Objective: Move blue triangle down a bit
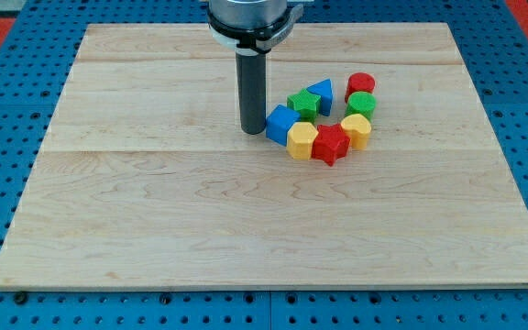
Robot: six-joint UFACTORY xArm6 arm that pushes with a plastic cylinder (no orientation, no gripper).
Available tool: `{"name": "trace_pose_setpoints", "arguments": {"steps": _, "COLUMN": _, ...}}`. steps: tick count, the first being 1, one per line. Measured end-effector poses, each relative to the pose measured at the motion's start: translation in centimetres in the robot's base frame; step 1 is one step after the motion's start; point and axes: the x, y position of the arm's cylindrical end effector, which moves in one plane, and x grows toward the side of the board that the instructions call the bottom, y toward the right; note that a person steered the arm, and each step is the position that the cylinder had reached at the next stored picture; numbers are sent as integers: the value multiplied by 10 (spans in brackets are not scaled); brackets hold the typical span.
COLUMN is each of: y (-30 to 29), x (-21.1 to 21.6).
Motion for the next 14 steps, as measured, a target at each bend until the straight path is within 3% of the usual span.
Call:
{"name": "trace_pose_setpoints", "arguments": {"steps": 1, "y": 0, "x": 0}}
{"name": "trace_pose_setpoints", "arguments": {"steps": 2, "y": -42, "x": 19}}
{"name": "trace_pose_setpoints", "arguments": {"steps": 4, "y": -32, "x": 113}}
{"name": "trace_pose_setpoints", "arguments": {"steps": 5, "y": -58, "x": 99}}
{"name": "trace_pose_setpoints", "arguments": {"steps": 6, "y": -84, "x": 46}}
{"name": "trace_pose_setpoints", "arguments": {"steps": 8, "y": -25, "x": -68}}
{"name": "trace_pose_setpoints", "arguments": {"steps": 9, "y": 23, "x": -104}}
{"name": "trace_pose_setpoints", "arguments": {"steps": 11, "y": 123, "x": -99}}
{"name": "trace_pose_setpoints", "arguments": {"steps": 14, "y": 99, "x": -81}}
